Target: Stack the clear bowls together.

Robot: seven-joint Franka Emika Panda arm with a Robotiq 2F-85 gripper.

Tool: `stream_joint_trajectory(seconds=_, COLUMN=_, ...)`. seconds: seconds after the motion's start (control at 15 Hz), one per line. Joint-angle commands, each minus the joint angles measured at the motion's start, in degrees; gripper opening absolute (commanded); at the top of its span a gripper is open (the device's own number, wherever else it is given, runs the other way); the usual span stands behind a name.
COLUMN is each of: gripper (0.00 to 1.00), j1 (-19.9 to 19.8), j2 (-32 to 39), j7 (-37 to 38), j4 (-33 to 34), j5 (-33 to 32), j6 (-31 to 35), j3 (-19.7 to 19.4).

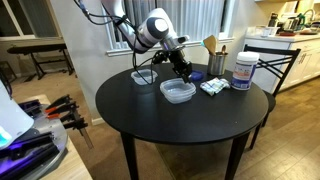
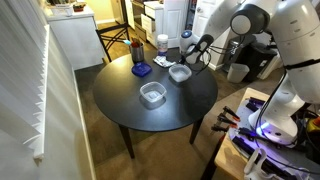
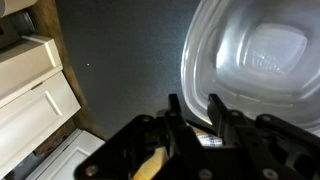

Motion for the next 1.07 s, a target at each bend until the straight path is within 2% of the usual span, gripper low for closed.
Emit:
stream_joint_trajectory(seconds=0.0, gripper=0.66, j1=0.5, j2=-1.4, j7=-0.6, j4=-0.7, j5=-0.2, j6=-0.8, j3=-0.8)
stream_joint_trajectory(seconds=0.33, gripper=0.97, j1=2.3, j2=-5.0, j7=-0.6, j4=-3.7, j5=-0.9, j6=-1.4, j3=-3.0)
stream_joint_trajectory(seconds=0.4, gripper=1.00, j1=2.3, j2=-5.9, j7=-0.9, j4=-4.3, j5=-0.7, j6=-2.1, j3=-2.9)
stream_joint_trajectory(seconds=0.6, gripper=1.00, j1=2.2, j2=-9.4, j7=-1.3, j4=-7.2, j5=-0.8, j6=-3.4, j3=-1.6)
stream_joint_trajectory(seconds=1.0, gripper=1.00, j1=1.6, j2=-16.0, j7=-1.0, j4=-14.5, j5=-1.1, j6=-4.7, j3=3.9)
